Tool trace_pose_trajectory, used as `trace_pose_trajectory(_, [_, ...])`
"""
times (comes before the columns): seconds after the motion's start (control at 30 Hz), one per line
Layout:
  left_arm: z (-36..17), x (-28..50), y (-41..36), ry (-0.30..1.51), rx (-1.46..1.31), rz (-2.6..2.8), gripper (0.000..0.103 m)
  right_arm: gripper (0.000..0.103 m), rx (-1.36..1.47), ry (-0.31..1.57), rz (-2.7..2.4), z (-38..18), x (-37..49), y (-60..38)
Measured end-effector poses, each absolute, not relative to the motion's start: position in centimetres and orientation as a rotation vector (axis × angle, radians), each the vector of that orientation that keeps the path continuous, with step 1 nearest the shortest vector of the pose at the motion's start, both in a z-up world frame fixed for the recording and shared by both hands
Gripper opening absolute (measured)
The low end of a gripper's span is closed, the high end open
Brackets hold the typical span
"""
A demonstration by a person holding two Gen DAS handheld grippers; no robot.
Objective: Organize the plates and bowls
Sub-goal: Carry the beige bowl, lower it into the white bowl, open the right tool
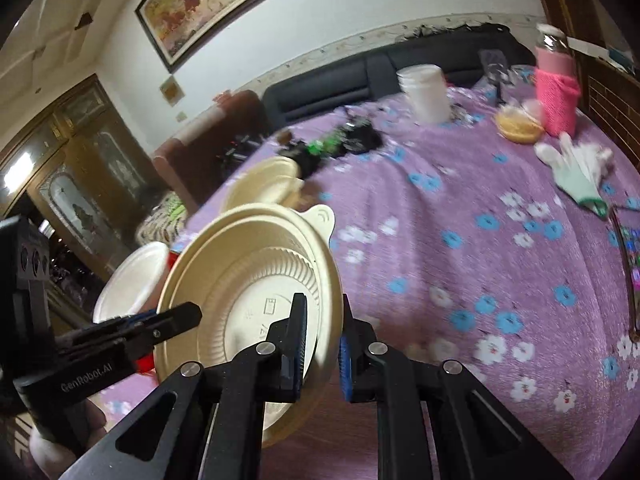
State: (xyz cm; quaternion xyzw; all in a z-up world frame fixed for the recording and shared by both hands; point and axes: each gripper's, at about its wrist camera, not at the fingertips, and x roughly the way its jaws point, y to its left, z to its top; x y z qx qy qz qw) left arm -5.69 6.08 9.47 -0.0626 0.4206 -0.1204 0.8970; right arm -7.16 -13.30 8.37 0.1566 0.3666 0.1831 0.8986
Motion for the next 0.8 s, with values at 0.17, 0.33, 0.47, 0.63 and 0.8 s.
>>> trace_pose_trajectory(0.17, [11.9, -7.0, 10.8, 0.805, -0.178, -0.183, 0.024, 0.015, 0.293, 0.743, 0.452, 10.7, -6.6, -8.8])
trace_pose_trajectory(0.33, [13.7, -7.6, 16.5, 0.749, -0.226, -0.082, 0.026, 0.016, 0.239, 0.753, 0.535, 11.7, -5.3, -2.2])
trace_pose_trajectory(0.47, [14.0, -7.6, 20.2, 0.728, -0.252, -0.007, 0.028, 0.016, 0.195, 0.77, 0.575, 11.7, -4.4, 2.2])
trace_pose_trajectory(0.63, [12.6, -6.6, 23.6, 0.757, -0.275, 0.065, 0.03, 0.016, 0.118, 0.79, 0.585, 11.1, -3.2, 6.7])
trace_pose_trajectory(0.8, [11.0, -5.5, 24.9, 0.792, -0.283, 0.087, 0.03, 0.016, 0.046, 0.81, 0.552, 9.6, -2.1, 8.9])
